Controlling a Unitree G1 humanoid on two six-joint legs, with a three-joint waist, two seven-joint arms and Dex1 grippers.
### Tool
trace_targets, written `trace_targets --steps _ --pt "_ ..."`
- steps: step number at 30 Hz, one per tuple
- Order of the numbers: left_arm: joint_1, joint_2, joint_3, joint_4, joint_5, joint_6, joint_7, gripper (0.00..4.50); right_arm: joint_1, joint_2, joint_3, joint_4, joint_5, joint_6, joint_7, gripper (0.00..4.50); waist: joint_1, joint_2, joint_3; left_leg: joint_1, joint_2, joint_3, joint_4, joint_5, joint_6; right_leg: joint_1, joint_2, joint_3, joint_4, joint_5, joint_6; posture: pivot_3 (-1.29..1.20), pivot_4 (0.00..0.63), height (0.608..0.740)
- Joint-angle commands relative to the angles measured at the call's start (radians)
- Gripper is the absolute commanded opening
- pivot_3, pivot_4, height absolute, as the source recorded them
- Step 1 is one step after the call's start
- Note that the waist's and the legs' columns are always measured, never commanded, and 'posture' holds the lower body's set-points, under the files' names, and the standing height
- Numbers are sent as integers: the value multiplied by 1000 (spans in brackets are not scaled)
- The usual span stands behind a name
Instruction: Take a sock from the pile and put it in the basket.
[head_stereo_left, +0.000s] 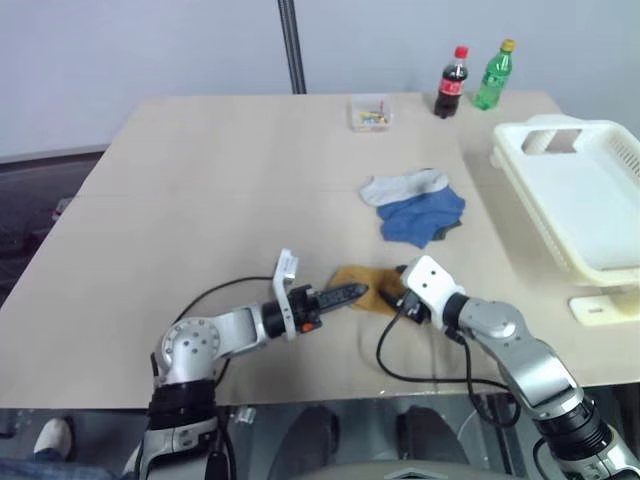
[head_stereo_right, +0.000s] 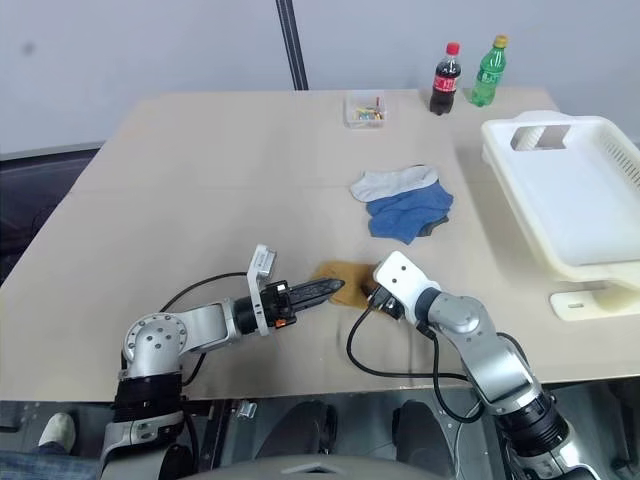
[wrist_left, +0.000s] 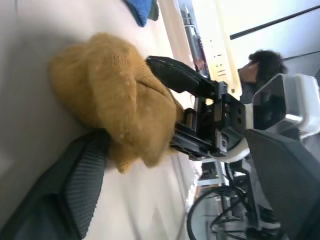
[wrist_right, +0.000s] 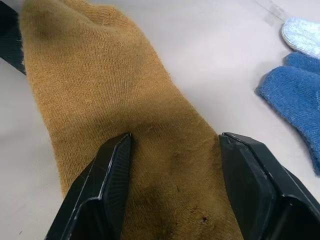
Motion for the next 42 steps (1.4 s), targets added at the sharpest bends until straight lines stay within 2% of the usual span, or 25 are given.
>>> trace_targets --steps 1,6,10,13,17,24,29,36,42 --pt "30 12 34 7 5 63 102 4459 13 1 15 9 -14 8 5 2897 0 0 0 0 0 0 0 0 0 0 0 0 0 0 0 0 150 740" --pt "62 52 85 -72 -154 180 113 4459 10 1 17 16 -20 1 6 2897 -7 0 0 0 1 0 -2 0 0 0 0 0 -2 0 0 0 150 740" --pt "108 99 77 -101 -204 220 116 4459 9 7 19 19 -22 0 2 2897 -6 0 0 -1 1 -1 -4 0 0 -1 1 1 -4 0 0 0 150 740" --pt "117 97 51 -90 -163 187 145 4459 11 10 18 18 -25 -1 3 2897 -5 0 0 -1 1 -1 -4 0 -1 -1 0 1 -4 0 0 0 150 740" --pt "76 45 2 -36 -85 115 185 4459 12 14 16 16 -28 2 3 2897 2 0 0 0 1 -1 -4 0 -1 0 0 1 -4 0 0 0 150 740" --pt "27 -12 -101 48 56 -20 166 4459 15 17 5 6 -31 14 3 2897 6 3 -6 0 -2 -2 -4 1 -2 1 -1 0 -4 0 0 0 150 740" --pt "8 -6 -72 66 71 -108 126 4459 23 17 1 -3 -33 21 3 2897 7 4 -7 1 -2 -4 -4 1 -2 2 -1 -1 -4 0 0 0 150 740" --pt "15 -49 -46 48 62 -265 59 4459 20 23 3 2 -35 22 2 2897 0 2 -6 0 -1 -4 -4 1 -2 1 0 -1 -5 0 0 0 150 740" --pt "19 -97 -39 39 6 -249 50 4459 13 26 5 11 -38 17 4 2897 0 0 -4 -1 -1 -4 -4 1 -2 0 0 -2 -5 0 0 0 150 740"
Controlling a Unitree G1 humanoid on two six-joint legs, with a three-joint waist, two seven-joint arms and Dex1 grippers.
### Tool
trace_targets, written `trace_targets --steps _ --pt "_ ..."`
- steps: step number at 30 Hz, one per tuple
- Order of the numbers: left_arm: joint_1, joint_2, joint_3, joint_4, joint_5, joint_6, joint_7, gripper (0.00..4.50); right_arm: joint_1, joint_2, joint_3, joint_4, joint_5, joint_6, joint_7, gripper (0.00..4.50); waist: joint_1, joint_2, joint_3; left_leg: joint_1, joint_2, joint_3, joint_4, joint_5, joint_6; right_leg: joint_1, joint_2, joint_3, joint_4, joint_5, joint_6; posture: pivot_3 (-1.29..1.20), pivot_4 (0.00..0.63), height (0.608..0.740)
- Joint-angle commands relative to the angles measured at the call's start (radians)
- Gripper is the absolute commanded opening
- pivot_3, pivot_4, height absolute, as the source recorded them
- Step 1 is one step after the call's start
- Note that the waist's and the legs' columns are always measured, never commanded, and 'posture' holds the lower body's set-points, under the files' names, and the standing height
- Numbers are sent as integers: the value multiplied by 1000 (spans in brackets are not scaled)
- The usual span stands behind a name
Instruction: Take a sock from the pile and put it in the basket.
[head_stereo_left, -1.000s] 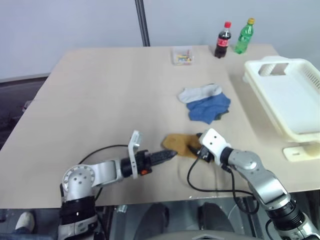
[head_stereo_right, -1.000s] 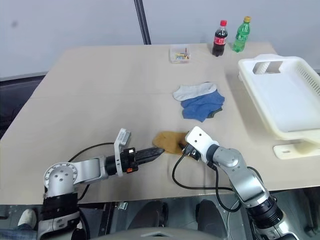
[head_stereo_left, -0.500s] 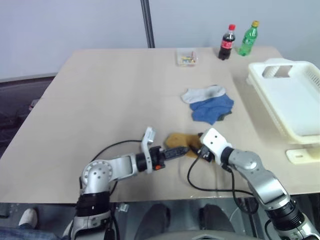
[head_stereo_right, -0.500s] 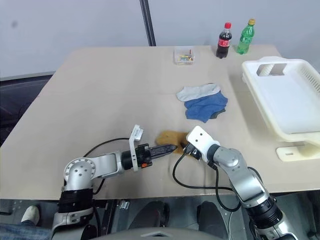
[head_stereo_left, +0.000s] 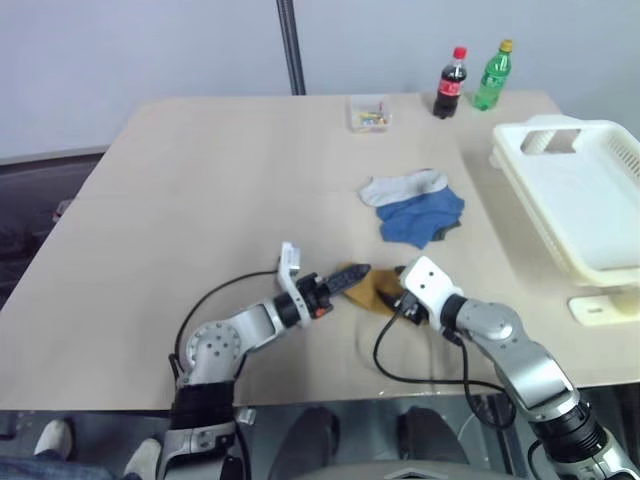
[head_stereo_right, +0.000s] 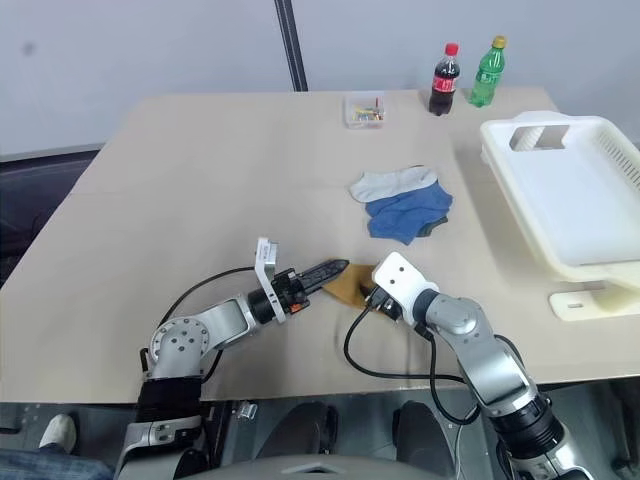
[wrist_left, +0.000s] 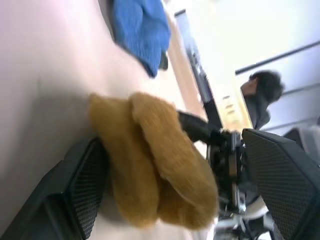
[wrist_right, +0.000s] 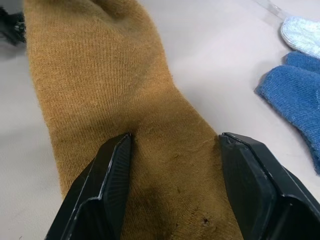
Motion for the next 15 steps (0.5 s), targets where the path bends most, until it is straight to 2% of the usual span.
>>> trace_targets --steps 1,10,15 --pt "16 -14 11 -1 -22 5 -9 4459 4 -1 7 14 -10 9 2 2897 0 0 1 0 0 0 0 0 0 0 0 0 0 0 0 0 150 740" --pt "32 9 5 -82 -165 78 -129 4459 -12 3 11 41 -13 -10 6 2897 -2 -4 9 -1 0 0 -1 0 -1 -1 0 0 -1 0 0 0 150 740" --pt "17 7 -31 -71 -145 67 -157 4459 -25 15 10 46 -13 -14 3 2897 -2 -5 10 -1 0 0 -2 0 0 -1 0 0 -1 0 0 0 150 740"
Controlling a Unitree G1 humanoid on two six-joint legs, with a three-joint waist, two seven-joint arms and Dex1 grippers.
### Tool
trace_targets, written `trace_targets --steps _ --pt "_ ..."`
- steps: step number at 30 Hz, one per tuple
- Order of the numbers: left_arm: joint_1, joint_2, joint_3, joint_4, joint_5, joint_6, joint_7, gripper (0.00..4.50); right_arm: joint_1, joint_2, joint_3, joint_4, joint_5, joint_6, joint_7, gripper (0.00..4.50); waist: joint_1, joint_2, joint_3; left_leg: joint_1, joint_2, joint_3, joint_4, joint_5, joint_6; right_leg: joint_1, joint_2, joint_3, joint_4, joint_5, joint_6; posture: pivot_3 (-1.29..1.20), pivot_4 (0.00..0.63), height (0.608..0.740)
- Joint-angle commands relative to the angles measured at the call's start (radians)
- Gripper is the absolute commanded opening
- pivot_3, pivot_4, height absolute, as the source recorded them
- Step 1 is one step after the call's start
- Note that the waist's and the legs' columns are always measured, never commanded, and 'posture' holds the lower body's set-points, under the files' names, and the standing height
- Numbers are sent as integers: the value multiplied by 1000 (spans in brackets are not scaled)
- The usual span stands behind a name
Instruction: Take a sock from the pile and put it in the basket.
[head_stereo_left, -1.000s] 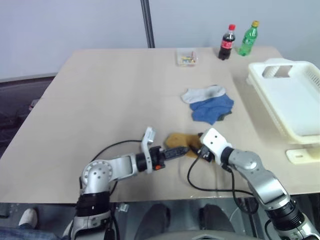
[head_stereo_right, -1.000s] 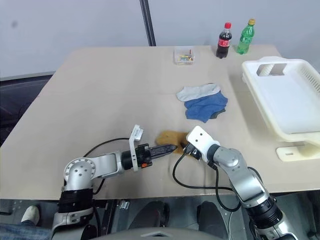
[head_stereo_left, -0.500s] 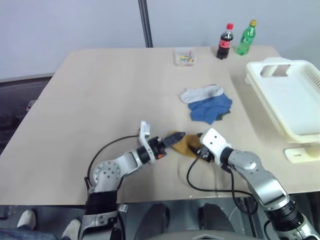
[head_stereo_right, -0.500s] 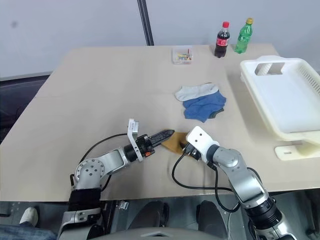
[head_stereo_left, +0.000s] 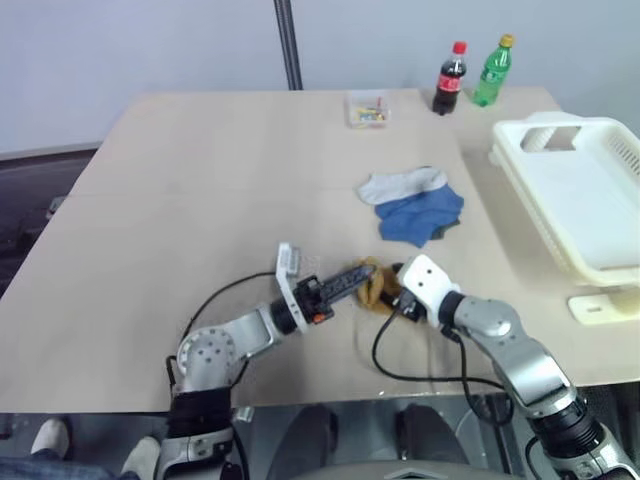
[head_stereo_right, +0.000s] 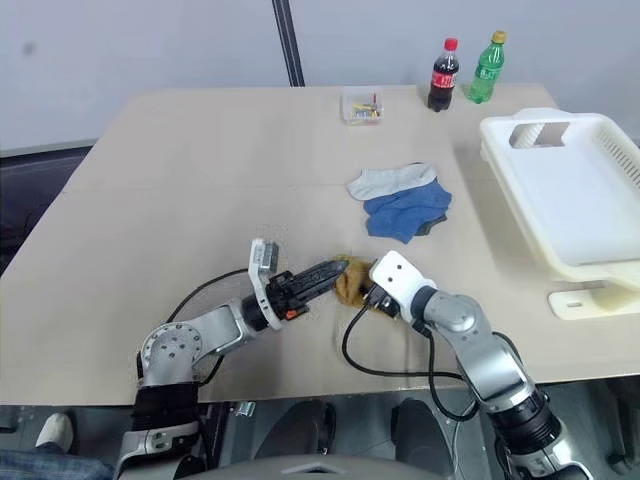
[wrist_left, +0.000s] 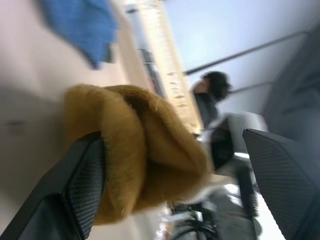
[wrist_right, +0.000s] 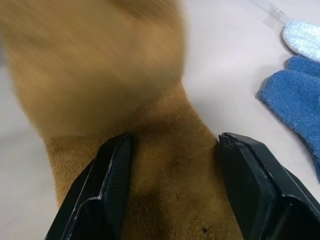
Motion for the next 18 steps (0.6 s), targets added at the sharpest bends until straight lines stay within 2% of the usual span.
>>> trace_targets --steps 1,12,15,18 --pt "-19 -8 -30 -14 -4 -11 -39 4459 -2 5 9 21 -13 12 -3 2897 0 0 0 0 0 0 0 0 0 0 0 0 0 0 0 0 150 740" --pt "-81 -30 -89 75 76 -43 -76 4459 8 -14 -30 -40 2 9 6 2897 2 -2 4 0 0 0 -1 1 -2 0 0 0 -1 0 0 0 150 740" --pt "-93 -30 -94 103 91 -39 -94 4459 21 -42 -75 -107 42 45 34 2897 2 -2 6 -1 -1 0 -1 1 -2 -1 0 0 -1 0 0 0 150 740" --pt "-103 -30 -103 117 103 -41 -121 4459 39 -119 -115 -176 69 65 90 2897 5 -2 11 -3 -1 -1 -2 2 -3 -1 0 -1 -4 0 0 0 150 740"
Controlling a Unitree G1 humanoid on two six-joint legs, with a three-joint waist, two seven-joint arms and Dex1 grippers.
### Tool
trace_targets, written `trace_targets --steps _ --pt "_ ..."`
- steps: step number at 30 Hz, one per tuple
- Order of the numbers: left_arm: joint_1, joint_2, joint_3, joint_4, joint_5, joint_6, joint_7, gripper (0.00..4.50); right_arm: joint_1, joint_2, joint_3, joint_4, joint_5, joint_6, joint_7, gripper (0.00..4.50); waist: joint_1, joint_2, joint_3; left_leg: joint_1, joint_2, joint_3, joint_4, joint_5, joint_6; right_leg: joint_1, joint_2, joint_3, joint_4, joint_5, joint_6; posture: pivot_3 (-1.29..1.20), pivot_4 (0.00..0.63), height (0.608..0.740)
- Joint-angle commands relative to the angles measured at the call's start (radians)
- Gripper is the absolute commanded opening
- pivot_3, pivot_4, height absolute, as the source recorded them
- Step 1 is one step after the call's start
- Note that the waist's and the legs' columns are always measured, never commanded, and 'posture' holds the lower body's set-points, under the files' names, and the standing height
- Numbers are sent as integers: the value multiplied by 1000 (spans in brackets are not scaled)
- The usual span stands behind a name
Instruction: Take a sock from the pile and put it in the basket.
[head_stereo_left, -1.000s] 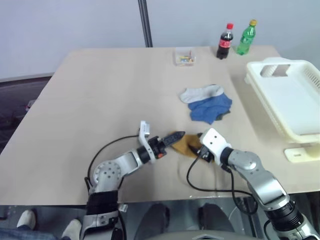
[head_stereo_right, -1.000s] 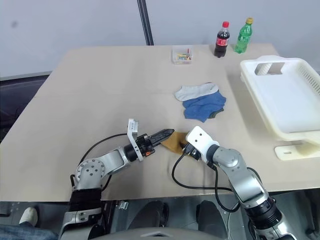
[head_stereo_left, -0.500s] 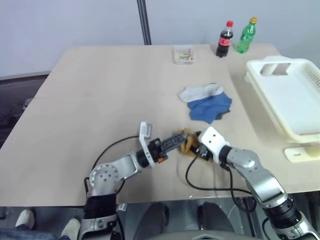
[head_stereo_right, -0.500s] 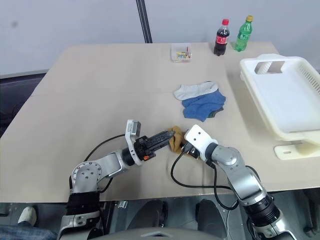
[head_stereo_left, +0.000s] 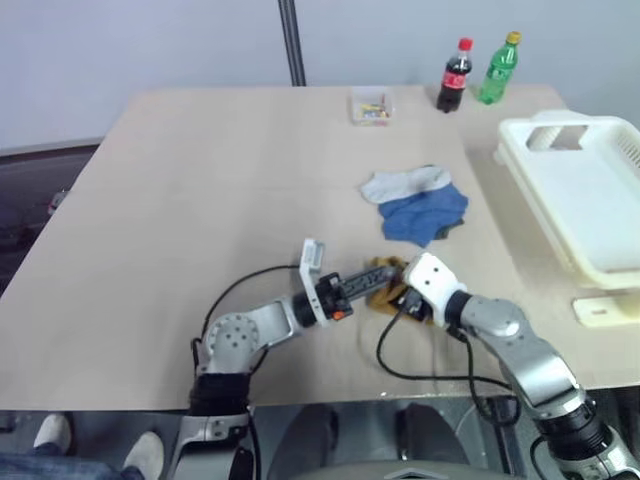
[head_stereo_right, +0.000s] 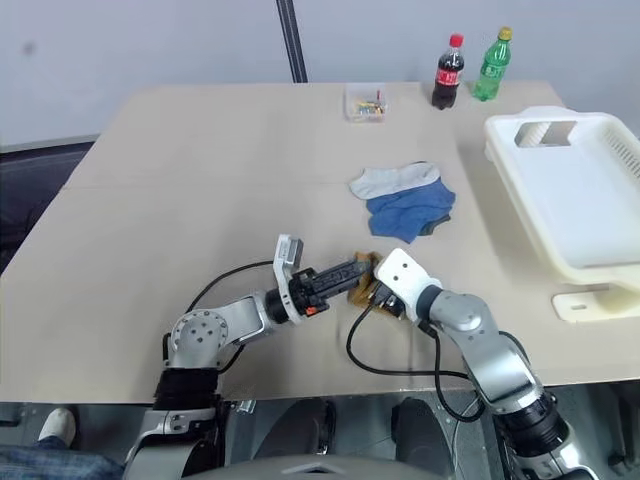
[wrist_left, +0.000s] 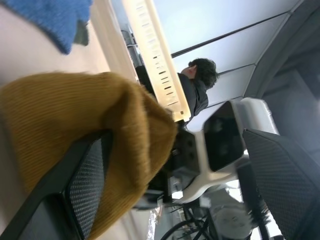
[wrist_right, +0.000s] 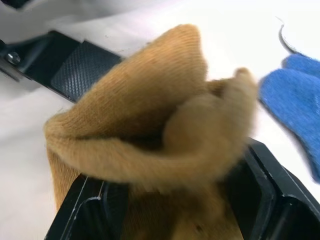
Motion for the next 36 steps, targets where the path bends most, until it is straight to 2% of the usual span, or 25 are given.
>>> trace_targets --steps 1,6,9,11,13,14,25,32,36 --pt "-17 1 -10 3 8 -5 -46 4459 20 -79 -70 -108 37 22 60 2897 0 0 3 0 0 0 0 0 0 0 0 0 -1 0 0 0 150 740" --pt "-26 5 -17 13 1 10 -108 4459 66 -141 -203 -169 115 92 81 2897 1 0 6 -1 0 -1 -2 0 0 0 0 -1 -2 0 0 0 150 740" --pt "-28 12 -32 21 5 30 -143 4459 88 -96 -336 -181 234 195 70 2897 1 -1 6 -1 0 -1 -2 0 0 0 0 -1 -2 0 0 0 150 740" --pt "-36 15 -38 36 13 40 -161 4500 78 -60 -391 -193 308 261 62 3451 0 -1 7 -1 0 -1 -2 0 0 0 0 -1 -2 0 0 0 150 740" --pt "-42 21 -53 53 28 48 -183 4500 69 -8 -420 -213 394 321 52 4218 -1 0 7 -1 0 -1 -2 0 0 0 0 -1 -1 0 0 0 150 740" --pt "-45 23 -63 62 40 48 -193 4500 65 12 -425 -221 418 337 42 4420 -2 0 7 -1 1 -1 -2 -1 1 0 0 -1 -1 0 0 0 150 740" --pt "-81 10 -88 129 106 28 -241 4500 6 107 -378 -268 531 380 -57 4420 0 2 8 0 0 -1 -2 0 0 0 0 -1 0 0 0 0 150 740" --pt "-81 1 -88 128 123 35 -262 4500 15 -17 -197 -175 368 295 -87 4420 -1 2 8 0 0 -1 -2 0 0 0 0 -1 -1 0 0 0 150 740" --pt "-75 17 -88 99 120 37 -293 4500 3 33 -228 -145 365 336 -156 4420 -1 2 8 0 0 -1 -2 0 0 0 0 -1 0 0 0 0 150 740"
